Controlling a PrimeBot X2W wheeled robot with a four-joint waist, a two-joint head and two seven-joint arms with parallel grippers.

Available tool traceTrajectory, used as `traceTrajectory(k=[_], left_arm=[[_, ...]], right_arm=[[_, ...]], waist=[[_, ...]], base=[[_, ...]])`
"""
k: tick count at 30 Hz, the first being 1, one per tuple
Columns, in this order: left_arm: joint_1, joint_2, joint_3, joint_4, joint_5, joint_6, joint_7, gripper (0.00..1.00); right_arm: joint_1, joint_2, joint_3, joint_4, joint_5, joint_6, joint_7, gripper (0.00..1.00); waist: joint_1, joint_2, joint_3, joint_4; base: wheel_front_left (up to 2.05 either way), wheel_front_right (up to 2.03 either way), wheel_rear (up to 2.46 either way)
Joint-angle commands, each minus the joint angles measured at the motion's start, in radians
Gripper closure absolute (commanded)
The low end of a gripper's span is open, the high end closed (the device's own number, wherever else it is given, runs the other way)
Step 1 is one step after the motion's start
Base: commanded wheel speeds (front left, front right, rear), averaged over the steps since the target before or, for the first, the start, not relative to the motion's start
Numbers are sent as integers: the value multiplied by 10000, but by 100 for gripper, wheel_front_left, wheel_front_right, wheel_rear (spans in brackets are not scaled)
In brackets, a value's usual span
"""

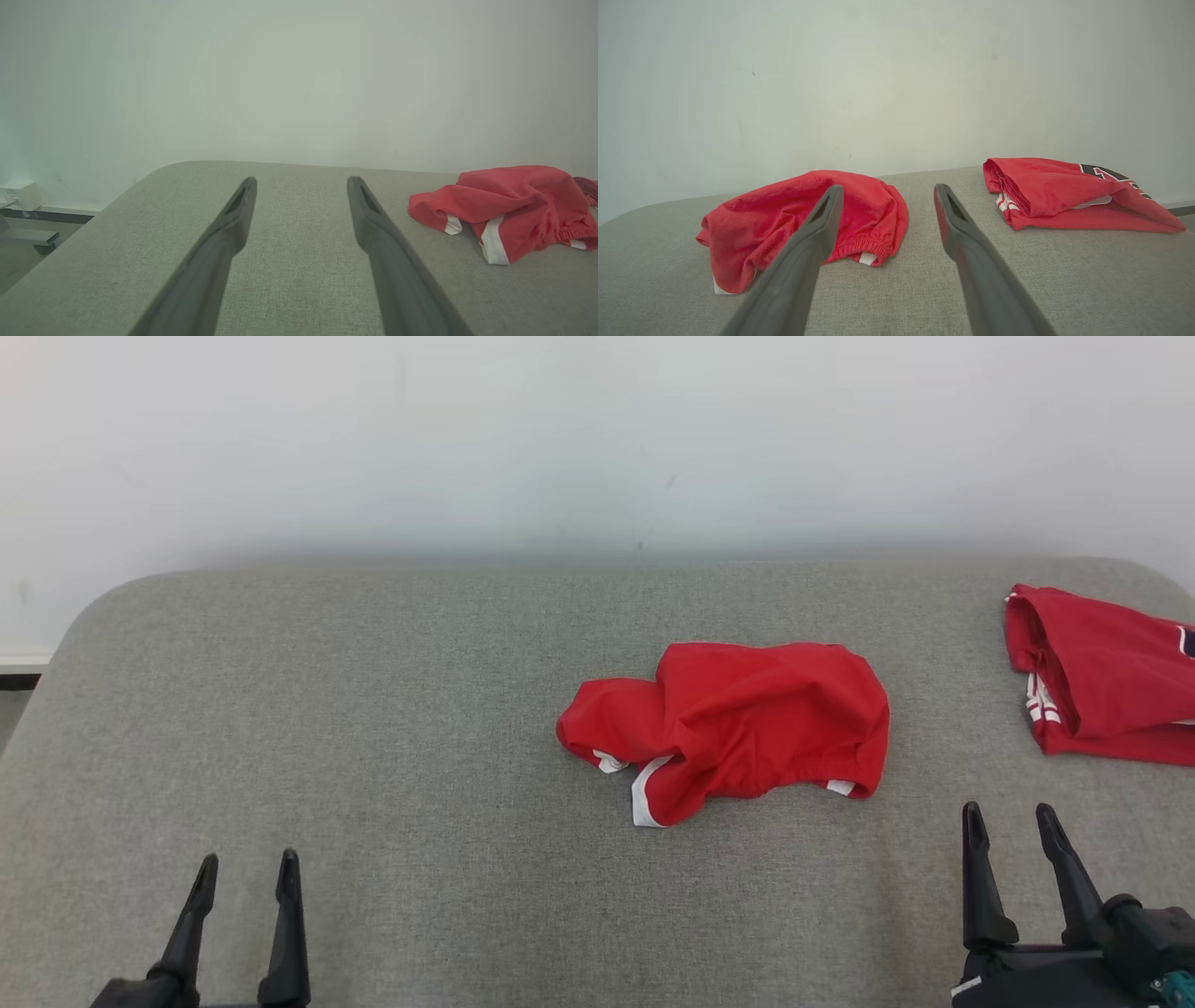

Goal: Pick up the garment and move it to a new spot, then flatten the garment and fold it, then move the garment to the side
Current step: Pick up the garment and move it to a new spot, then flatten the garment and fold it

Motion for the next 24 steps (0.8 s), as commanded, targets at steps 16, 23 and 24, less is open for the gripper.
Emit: traceTrajectory(k=[16,23,24], left_arm=[[373,-866,980,84,988,-658,-28,0],[351,-950,1039,94,1087,-736,-28,0],[351,-958,1043,94,1115,-743,-28,0]], right_arm=[[228,44,51,373,131,-32,-86,0],[195,68,47,449,107,-32,-111,0],[190,62,45,463,115,-32,-116,0]], waist=[[0,0,-35,-35],[0,0,-18,-1],[0,0,-11,4]], base=[[0,0,0],[0,0,0],[0,0,0]])
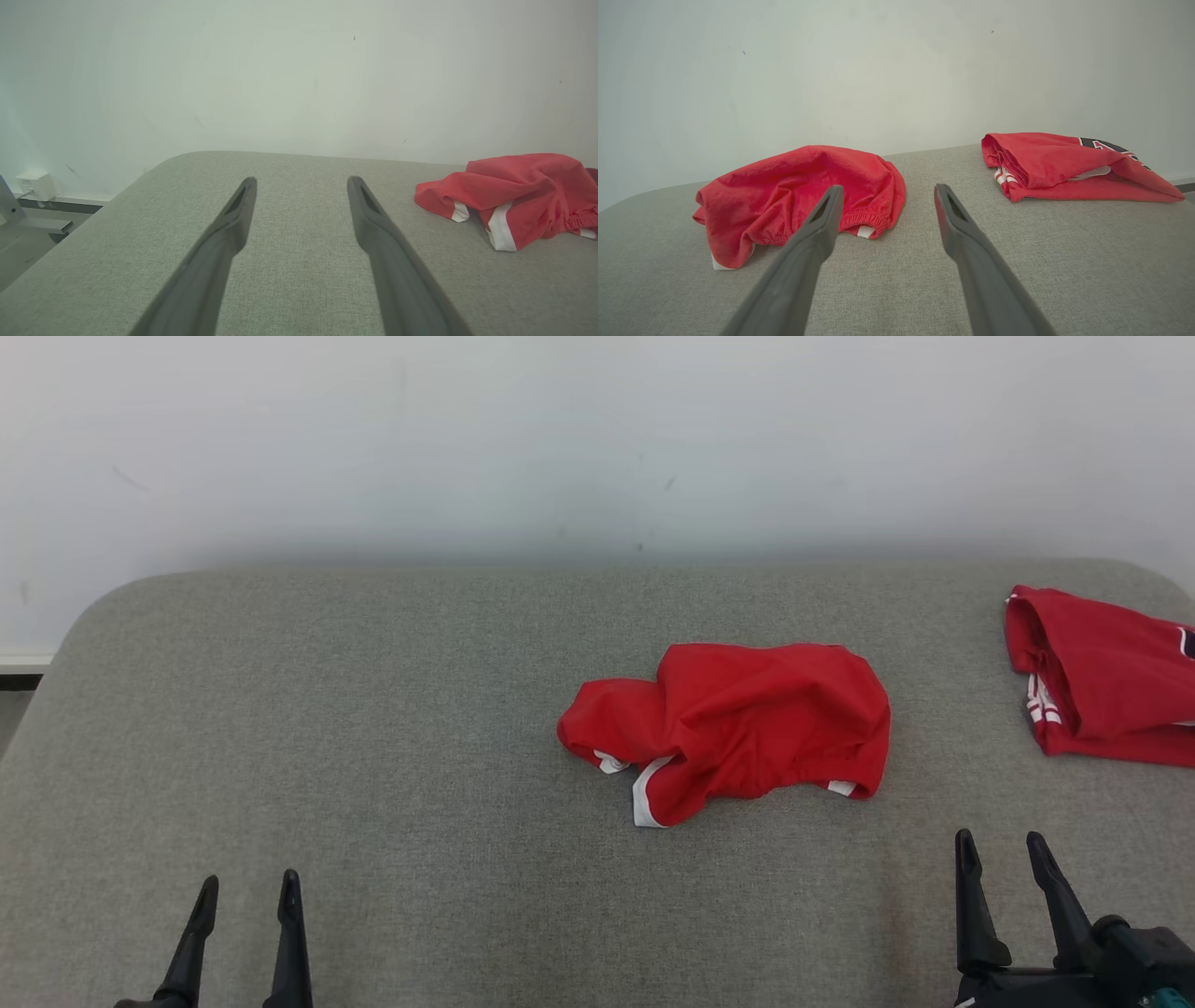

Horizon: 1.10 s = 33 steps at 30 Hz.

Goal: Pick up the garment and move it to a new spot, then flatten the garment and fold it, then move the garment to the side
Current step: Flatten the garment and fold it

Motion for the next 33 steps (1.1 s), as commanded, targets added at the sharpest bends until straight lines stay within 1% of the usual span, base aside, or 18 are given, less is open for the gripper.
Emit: traceTrajectory(k=[1,4,11,17,23,33], left_arm=[[-31,-30,29,24,27,-64,-28,0],[-38,-41,33,49,71,-45,-28,0],[-188,-69,-105,58,137,-56,-28,0],[-507,-69,-461,95,87,-57,-28,0],[-847,-148,-814,150,35,-48,-28,0],[-1378,-111,-1113,266,-114,-49,-28,0]], right_arm=[[-36,3,1,22,16,-32,-49,0],[-52,-24,47,47,19,-32,-60,0],[-482,-477,452,201,-116,-32,67,0],[-1205,-846,597,665,-227,-32,412,0],[-1921,-1225,728,1705,-391,-32,591,0],[-3080,-1775,888,4293,-429,-32,332,0]], waist=[[0,0,9,4],[0,0,31,12],[0,0,161,55],[0,0,454,328],[0,0,795,762],[0,0,1386,1613]], base=[[0,0,0],[0,0,0],[0,0,0],[0,0,0],[0,0,0],[0,0,0]])
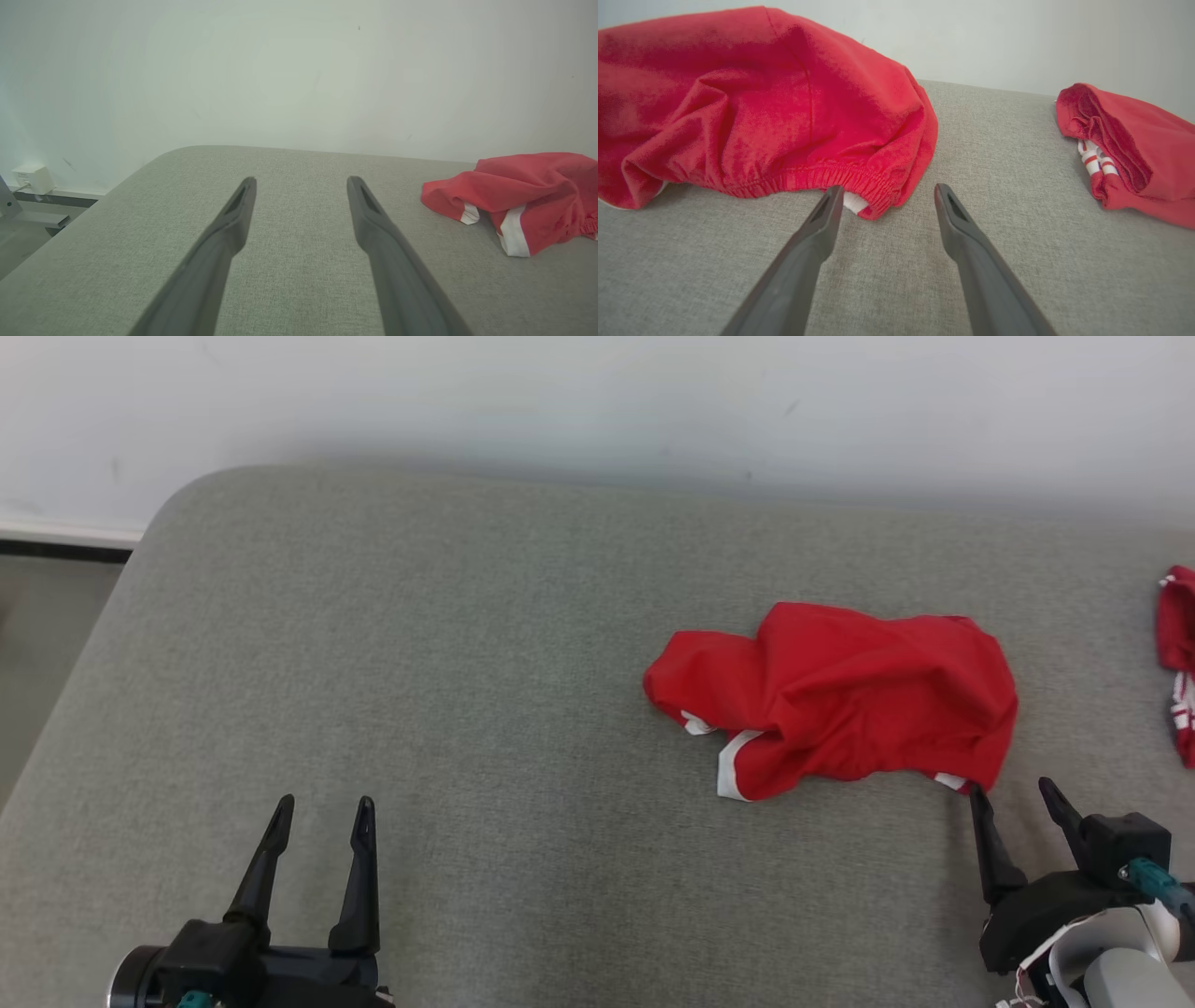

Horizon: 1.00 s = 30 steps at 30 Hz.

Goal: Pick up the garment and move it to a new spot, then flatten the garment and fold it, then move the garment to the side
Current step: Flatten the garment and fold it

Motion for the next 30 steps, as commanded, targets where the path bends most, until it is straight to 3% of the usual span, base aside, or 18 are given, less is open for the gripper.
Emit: traceTrajectory(k=[1,9,10,11,12,16,30], left_arm=[[-172,17,-48,24,-100,13,-28,0],[-375,37,-111,92,-154,12,-28,0],[-383,36,-104,99,-146,14,-28,0],[-378,34,-95,105,-138,12,-28,0],[-370,37,-84,115,-134,12,-28,0],[-249,71,75,150,-100,12,-28,0],[72,73,122,208,-167,13,-28,0]], right_arm=[[-337,-139,50,498,36,-32,-131,0],[-1339,-268,194,2107,141,-32,-428,0],[-1471,-259,188,2291,149,-32,-457,19],[-1572,-257,170,2461,181,-32,-498,83],[-1667,-261,114,2589,234,-32,-519,100],[-1793,-300,-6,2683,351,-32,-592,100],[-211,-748,-1424,-1394,590,-32,-583,100]], waist=[[-1,-1,344,432],[-1,-1,613,801],[-1,-1,625,827],[-1,-1,628,842],[-1,-1,621,849],[-1,-1,465,723],[-1,-1,-269,-518]], base=[[0,0,0],[0,0,0],[0,0,0],[0,0,0],[0,0,0],[0,0,0],[0,0,0]])
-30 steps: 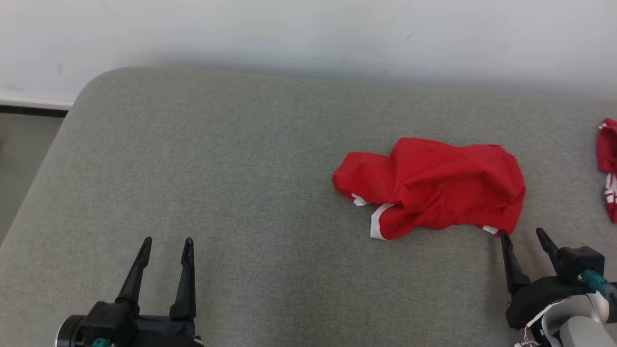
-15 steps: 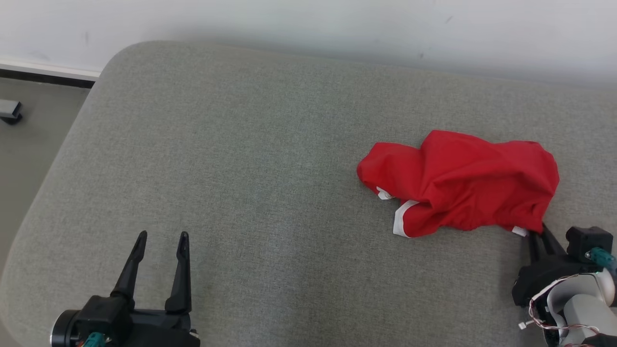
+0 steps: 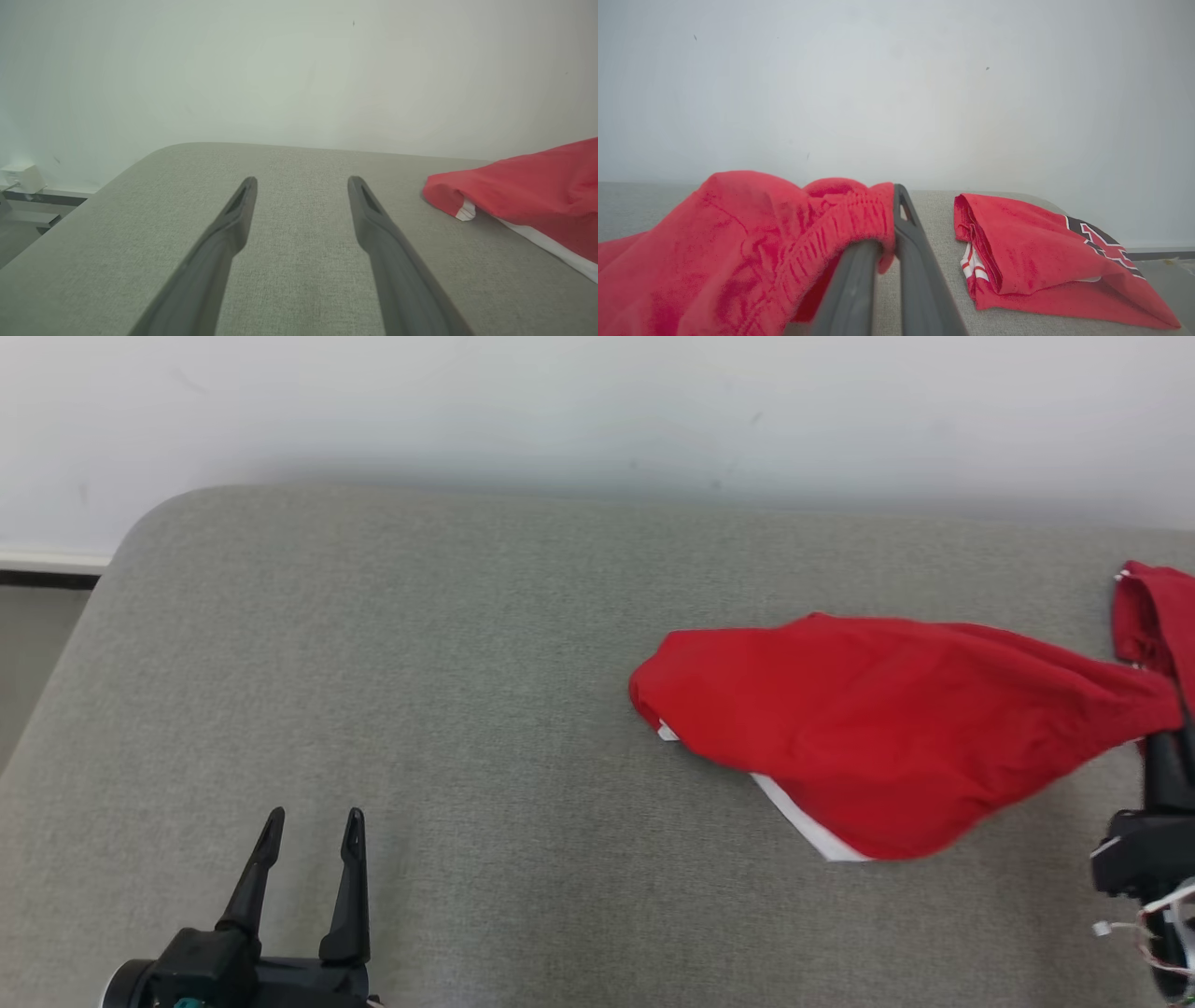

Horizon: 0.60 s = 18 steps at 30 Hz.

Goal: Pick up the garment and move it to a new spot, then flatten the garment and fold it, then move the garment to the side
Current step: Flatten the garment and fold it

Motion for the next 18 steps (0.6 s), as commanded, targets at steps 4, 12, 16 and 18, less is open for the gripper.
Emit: traceTrajectory(k=[4,12,16,18], left_arm=[[88,18,-13,19,-80,15,-28,0],[218,-100,-54,-65,43,15,-28,0],[252,-177,-19,-65,61,15,-28,0],[283,-203,-7,-48,58,15,-28,0]], right_arm=[[550,-518,-743,-1261,-188,-32,-7,100],[898,-669,-1431,-3332,-560,-32,823,100],[786,-426,-786,-4186,-612,-32,1185,100],[684,-237,-273,-4477,-675,-32,1305,100]], waist=[[1,-1,-306,-537],[1,-1,-434,-398],[1,-1,-423,-178],[1,-1,-415,-79]], base=[[0,0,0],[0,0,0],[0,0,0],[0,0,0]])
